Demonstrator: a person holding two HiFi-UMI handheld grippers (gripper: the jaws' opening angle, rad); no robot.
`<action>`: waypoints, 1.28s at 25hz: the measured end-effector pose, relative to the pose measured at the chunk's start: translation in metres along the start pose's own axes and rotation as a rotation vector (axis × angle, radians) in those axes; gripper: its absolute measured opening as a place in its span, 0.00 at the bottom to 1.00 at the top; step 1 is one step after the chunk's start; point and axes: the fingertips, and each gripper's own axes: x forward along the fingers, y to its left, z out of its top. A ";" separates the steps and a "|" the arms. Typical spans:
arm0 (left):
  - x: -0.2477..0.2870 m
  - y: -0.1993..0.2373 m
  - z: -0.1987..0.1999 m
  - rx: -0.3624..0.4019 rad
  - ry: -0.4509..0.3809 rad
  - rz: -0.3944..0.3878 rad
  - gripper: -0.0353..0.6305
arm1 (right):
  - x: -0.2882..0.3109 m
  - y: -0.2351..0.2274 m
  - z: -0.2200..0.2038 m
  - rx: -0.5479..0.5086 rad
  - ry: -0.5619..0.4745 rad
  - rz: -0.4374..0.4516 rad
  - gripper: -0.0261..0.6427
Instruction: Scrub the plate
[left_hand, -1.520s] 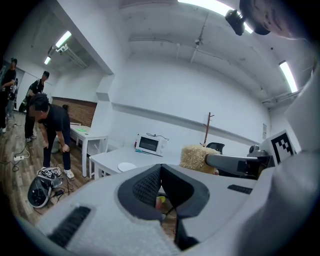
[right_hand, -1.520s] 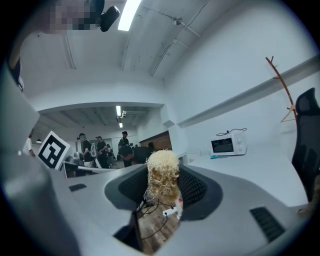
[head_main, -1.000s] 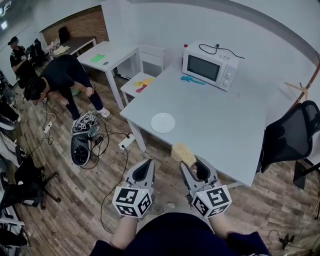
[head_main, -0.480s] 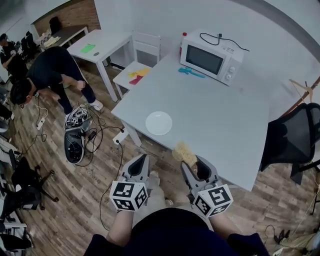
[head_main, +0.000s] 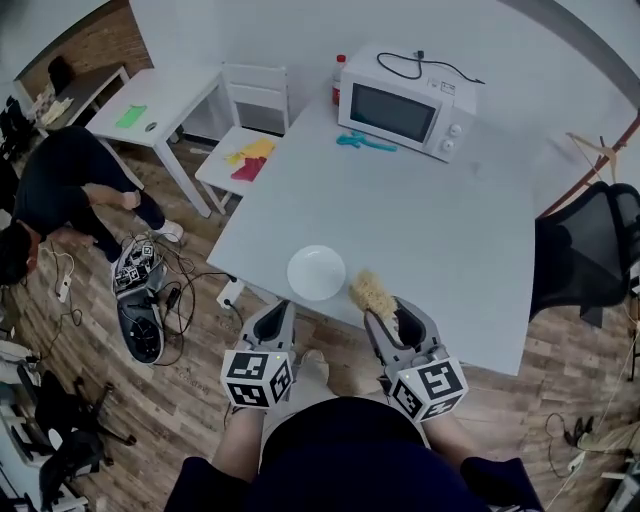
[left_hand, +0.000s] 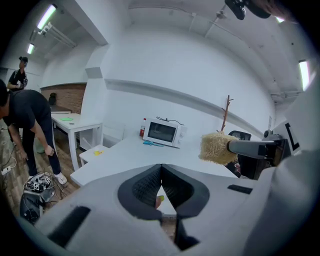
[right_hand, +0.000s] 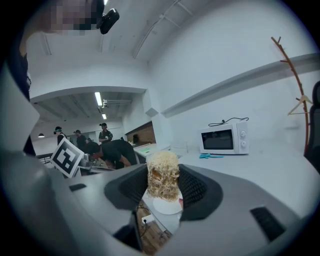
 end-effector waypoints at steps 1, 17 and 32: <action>0.008 0.008 0.002 0.002 0.012 -0.011 0.08 | 0.008 -0.001 0.001 0.002 0.001 -0.012 0.31; 0.122 0.089 -0.055 -0.026 0.376 -0.264 0.18 | 0.084 -0.025 -0.023 0.029 0.066 -0.179 0.31; 0.168 0.098 -0.123 -0.165 0.679 -0.369 0.36 | 0.089 -0.037 -0.035 0.040 0.117 -0.279 0.31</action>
